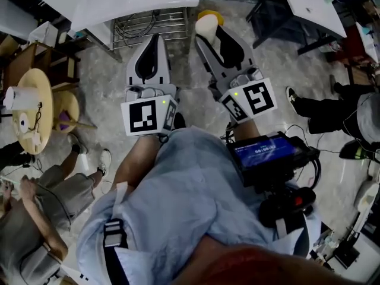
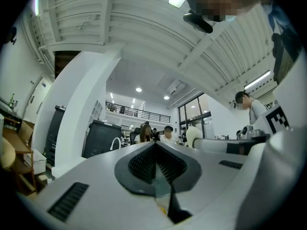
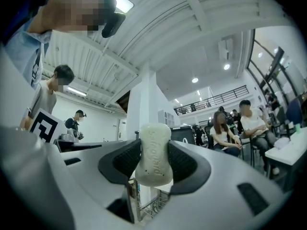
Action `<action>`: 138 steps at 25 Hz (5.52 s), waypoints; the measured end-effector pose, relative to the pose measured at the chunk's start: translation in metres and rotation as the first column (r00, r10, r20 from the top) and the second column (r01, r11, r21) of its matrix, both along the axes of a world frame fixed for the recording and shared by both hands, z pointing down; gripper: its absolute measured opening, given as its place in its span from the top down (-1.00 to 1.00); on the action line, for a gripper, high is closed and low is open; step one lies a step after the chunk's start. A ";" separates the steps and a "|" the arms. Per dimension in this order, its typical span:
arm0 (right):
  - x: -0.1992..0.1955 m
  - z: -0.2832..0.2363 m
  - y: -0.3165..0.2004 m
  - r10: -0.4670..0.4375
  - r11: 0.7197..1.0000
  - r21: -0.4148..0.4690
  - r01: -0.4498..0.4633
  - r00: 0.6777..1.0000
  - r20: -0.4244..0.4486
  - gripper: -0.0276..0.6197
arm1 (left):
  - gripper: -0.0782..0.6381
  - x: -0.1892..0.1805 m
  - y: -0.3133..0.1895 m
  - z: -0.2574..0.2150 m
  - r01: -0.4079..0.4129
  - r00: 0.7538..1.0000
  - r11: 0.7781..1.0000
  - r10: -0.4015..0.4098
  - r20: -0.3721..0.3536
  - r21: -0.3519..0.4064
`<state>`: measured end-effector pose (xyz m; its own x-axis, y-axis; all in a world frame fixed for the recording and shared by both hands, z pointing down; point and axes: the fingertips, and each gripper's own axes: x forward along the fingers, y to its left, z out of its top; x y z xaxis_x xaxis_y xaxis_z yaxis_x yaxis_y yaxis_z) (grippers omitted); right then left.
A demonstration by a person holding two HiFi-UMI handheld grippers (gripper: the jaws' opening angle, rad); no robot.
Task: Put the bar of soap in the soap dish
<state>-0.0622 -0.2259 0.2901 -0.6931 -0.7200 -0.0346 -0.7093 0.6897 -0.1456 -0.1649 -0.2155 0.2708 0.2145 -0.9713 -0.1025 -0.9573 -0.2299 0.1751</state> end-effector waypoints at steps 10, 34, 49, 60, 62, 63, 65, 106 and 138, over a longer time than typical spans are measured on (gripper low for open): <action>0.075 -0.029 0.129 -0.010 1.000 -0.023 0.011 0.999 0.040 0.33 | 0.76 0.079 0.130 -0.032 -0.006 1.000 1.000 0.006 0.027 -0.028; 0.081 -0.029 0.108 0.005 1.000 -0.010 -0.005 1.000 0.013 0.33 | 0.76 0.076 0.109 -0.027 0.011 1.000 1.000 -0.010 0.026 -0.023; 0.077 -0.033 0.111 -0.010 1.000 0.009 0.010 1.000 0.019 0.33 | 0.76 0.077 0.110 -0.030 0.007 0.999 1.000 -0.007 0.032 -0.011; 0.066 -0.015 0.121 -0.061 0.997 -0.045 0.061 0.998 0.011 0.33 | 0.76 0.066 0.129 -0.022 0.053 0.998 0.997 -0.052 0.024 -0.056; 0.064 -0.017 0.119 -0.070 0.997 -0.030 0.070 0.997 0.010 0.33 | 0.76 0.064 0.129 -0.024 0.066 0.998 0.997 -0.065 0.025 -0.042; 0.063 -0.018 0.119 -0.075 0.997 -0.022 0.075 0.997 0.009 0.33 | 0.76 0.063 0.130 -0.025 0.071 0.997 0.997 -0.071 0.024 -0.035; 0.062 -0.019 0.122 -0.087 0.996 -0.018 0.087 0.996 0.005 0.33 | 0.76 0.062 0.134 -0.025 0.084 0.996 0.996 -0.083 0.021 -0.029; 0.102 -0.027 0.103 0.049 0.999 0.020 -0.049 0.999 -0.002 0.33 | 0.76 0.100 0.113 -0.029 -0.058 0.998 0.998 0.058 0.037 -0.005; 0.108 -0.027 0.089 0.059 0.997 0.055 -0.059 0.998 0.000 0.34 | 0.76 0.101 0.112 -0.046 -0.063 0.996 0.995 0.057 0.071 0.076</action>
<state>0.0453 -0.1368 0.2633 -0.6498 -0.7565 -0.0743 -0.7489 0.6538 -0.1076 -0.0638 -0.1034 0.2244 0.2813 -0.9461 -0.1604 -0.9506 -0.2976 0.0884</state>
